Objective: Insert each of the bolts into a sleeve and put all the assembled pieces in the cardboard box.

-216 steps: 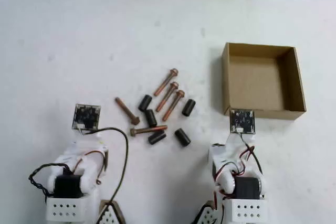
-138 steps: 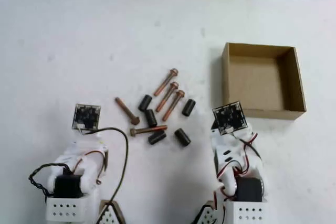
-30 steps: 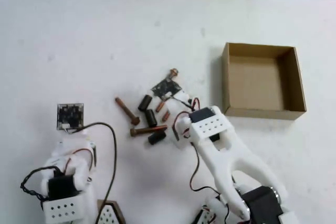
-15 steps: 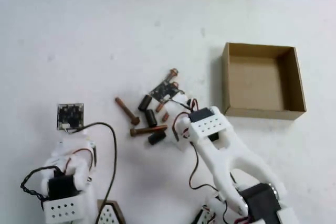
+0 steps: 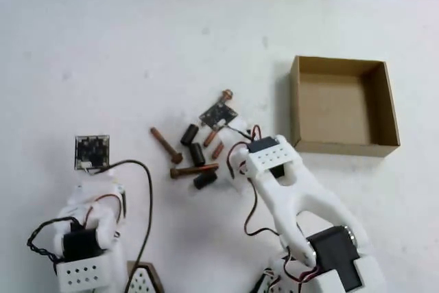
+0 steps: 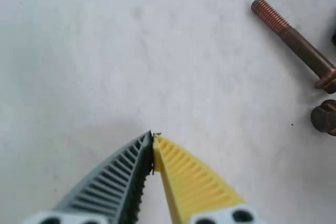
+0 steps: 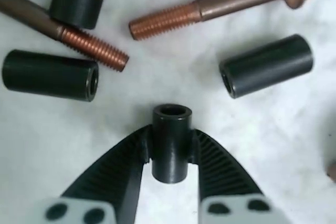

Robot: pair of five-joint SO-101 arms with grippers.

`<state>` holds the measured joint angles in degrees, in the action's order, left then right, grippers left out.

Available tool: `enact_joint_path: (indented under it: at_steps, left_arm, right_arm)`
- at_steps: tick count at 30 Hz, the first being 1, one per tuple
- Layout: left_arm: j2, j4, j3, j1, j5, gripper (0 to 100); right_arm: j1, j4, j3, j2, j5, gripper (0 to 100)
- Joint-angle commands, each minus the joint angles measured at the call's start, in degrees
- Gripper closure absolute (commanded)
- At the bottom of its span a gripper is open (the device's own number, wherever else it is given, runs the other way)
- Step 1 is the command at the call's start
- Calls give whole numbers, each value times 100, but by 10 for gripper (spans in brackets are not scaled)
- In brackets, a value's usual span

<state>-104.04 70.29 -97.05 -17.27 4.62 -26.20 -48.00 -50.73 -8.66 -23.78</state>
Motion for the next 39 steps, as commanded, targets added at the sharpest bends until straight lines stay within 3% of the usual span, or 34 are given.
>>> enact_joint_path:
  at_steps: [1,15,33,39]
  left_arm:
    - [-48,26,9,-22,88,976]
    - [-48,26,9,-22,88,976]
    - [-48,-211,9,-31,97,977]
    - [-48,-211,9,-22,791,978]
  right_arm:
    - [13,84,114,48,-62,981]
    - [22,31,141,-259,-53,981]
    - [22,-1815,62,-4884,-18,981]
    - [22,-1578,-492,-5543,-53,981]
